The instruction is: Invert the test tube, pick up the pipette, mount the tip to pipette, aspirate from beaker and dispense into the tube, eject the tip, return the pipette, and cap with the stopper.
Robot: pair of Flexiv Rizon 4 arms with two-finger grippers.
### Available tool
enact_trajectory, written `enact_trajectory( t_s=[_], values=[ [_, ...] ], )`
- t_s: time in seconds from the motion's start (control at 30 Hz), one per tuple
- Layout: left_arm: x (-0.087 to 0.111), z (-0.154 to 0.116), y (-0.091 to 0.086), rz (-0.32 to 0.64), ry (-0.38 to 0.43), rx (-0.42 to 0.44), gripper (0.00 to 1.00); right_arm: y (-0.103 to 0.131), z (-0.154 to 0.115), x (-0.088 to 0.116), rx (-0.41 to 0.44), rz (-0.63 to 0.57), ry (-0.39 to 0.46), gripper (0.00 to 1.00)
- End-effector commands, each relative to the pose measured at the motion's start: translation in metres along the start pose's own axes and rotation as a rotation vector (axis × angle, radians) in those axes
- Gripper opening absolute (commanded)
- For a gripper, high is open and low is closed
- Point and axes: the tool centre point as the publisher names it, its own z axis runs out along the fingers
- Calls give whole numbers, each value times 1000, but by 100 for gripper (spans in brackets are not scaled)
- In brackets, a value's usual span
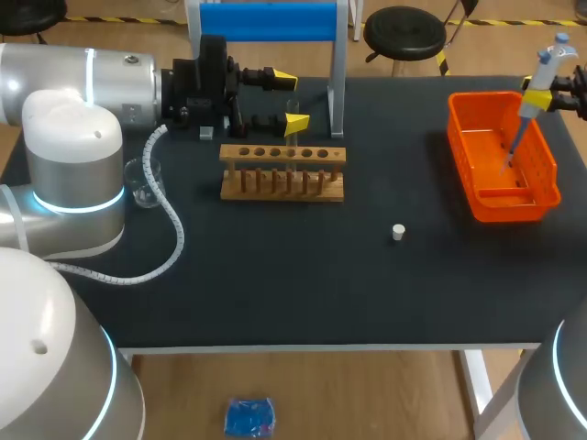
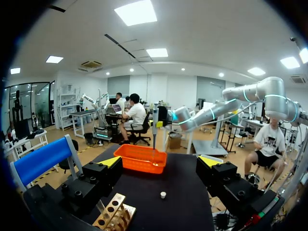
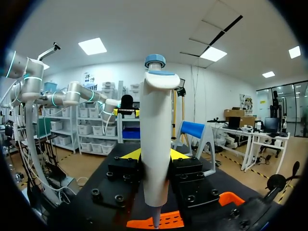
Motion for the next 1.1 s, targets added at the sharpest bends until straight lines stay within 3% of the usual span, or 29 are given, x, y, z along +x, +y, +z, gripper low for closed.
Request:
enact_trajectory(
  t_s=[0.03, 0.1, 0.27, 0.47, 0.67, 0.83, 1.1],
  values=[
    [0, -1, 0, -1, 2, -2, 100, 0, 0, -1, 1, -1, 3, 0],
    [0, -1, 0, -1, 2, -2, 100, 0, 0, -1, 1, -1, 3, 0],
    [-12, 28, -32, 52, 5, -5, 100, 0, 0, -1, 1, -1, 3, 0],
    [-27, 96, -78, 101, 46, -32, 100, 0, 0, -1, 1, -1, 3, 0],
    [-45, 178, -114, 136, 118, -75, 100, 0, 0, -1, 1, -1, 3, 0],
    [-52, 231, -126, 131, 101, -97, 100, 0, 0, -1, 1, -1, 3, 0],
    [-46, 271, -132, 122, 31, -86, 100, 0, 0, -1, 1, -1, 3, 0]
  ],
)
